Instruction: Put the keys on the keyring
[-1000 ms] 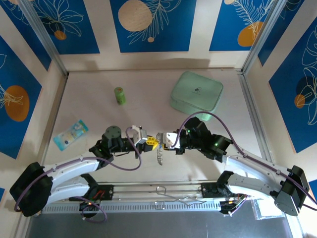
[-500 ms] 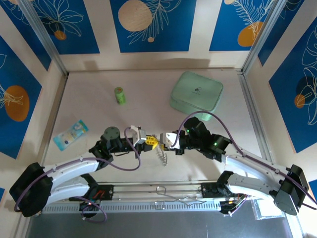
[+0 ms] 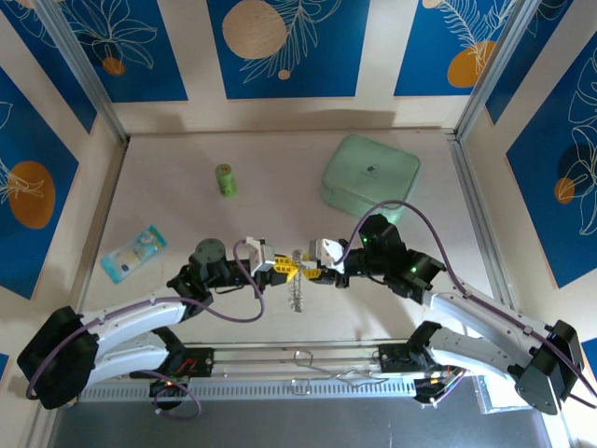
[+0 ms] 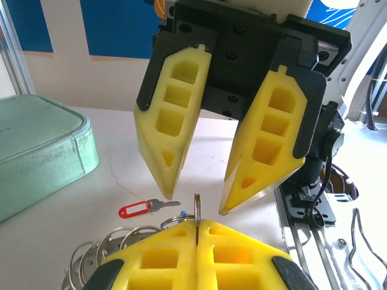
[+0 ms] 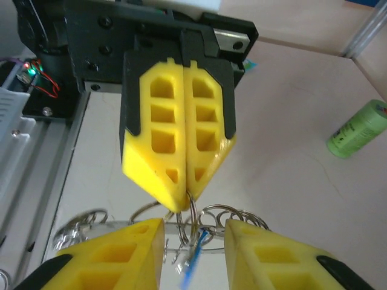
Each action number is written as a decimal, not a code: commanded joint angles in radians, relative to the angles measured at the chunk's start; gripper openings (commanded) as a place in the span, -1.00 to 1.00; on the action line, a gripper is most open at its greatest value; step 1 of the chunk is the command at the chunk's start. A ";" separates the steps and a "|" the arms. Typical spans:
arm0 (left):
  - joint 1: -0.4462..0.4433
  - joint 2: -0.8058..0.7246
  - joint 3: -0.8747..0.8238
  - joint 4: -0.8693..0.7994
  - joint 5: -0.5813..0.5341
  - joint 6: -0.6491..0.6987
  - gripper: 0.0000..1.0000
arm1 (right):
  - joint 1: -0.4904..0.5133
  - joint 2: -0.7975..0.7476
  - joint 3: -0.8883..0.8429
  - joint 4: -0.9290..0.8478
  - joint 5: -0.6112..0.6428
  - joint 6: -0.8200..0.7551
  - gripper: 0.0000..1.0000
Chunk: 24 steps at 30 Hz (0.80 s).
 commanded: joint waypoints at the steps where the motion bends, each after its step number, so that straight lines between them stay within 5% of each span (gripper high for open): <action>1: -0.014 0.002 0.005 0.076 0.037 0.014 -1.00 | -0.001 0.013 0.007 0.022 -0.057 0.032 -0.48; 10: -0.014 -0.011 0.008 0.034 0.020 0.038 -1.00 | -0.005 0.031 0.048 -0.058 -0.059 -0.010 -1.00; 15: -0.017 -0.034 0.077 -0.231 -0.022 0.166 -0.57 | -0.003 0.045 0.128 -0.199 -0.033 -0.082 -1.00; 24: -0.022 -0.009 0.187 -0.440 -0.005 0.295 -0.57 | 0.049 0.130 0.259 -0.363 0.053 -0.180 -1.00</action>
